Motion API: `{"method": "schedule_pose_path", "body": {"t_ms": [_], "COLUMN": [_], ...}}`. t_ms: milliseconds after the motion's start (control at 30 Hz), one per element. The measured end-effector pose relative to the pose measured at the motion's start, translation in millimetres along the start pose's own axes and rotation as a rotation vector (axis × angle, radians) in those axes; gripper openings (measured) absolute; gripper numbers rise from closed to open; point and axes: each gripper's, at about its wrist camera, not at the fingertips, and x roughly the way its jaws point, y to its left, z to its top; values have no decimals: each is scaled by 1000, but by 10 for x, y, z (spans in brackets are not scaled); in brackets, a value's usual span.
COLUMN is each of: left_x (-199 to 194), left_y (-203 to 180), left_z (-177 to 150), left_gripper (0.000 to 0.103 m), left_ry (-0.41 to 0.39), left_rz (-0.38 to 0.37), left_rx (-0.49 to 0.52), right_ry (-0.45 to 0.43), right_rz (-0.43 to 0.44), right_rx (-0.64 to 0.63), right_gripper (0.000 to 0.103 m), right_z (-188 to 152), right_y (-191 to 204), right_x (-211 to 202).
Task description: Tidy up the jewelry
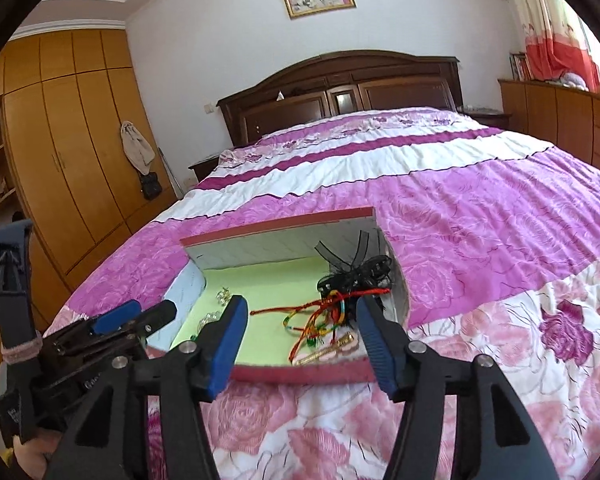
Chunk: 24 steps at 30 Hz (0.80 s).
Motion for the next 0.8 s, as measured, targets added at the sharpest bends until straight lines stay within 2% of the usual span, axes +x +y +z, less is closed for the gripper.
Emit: {"method": "schedule_pose_path", "body": {"t_ms": [200,467,533,800], "left_x": [-146,-182,-178,-163], "left_y": [-20,-56,-75,-112], "left_z": [-153,-349,-405,-554], "left_gripper": [54,58,59,61], "left_ry": [-26,-44,-52,-61], "left_rz": [31,50,69,105], "left_rx": [15,8,14,31], "right_ry": [-25,-75,-81,-85], "right_rz": [-19,-55,-66,-91], "right_rx": [-14,-35,-38,-53], "right_gripper": [75,86,96,97], "right_z": [-200,-420,-471,-619], "right_y": [15,21,12,0], "right_x": [-199,-304,-296,-258]}}
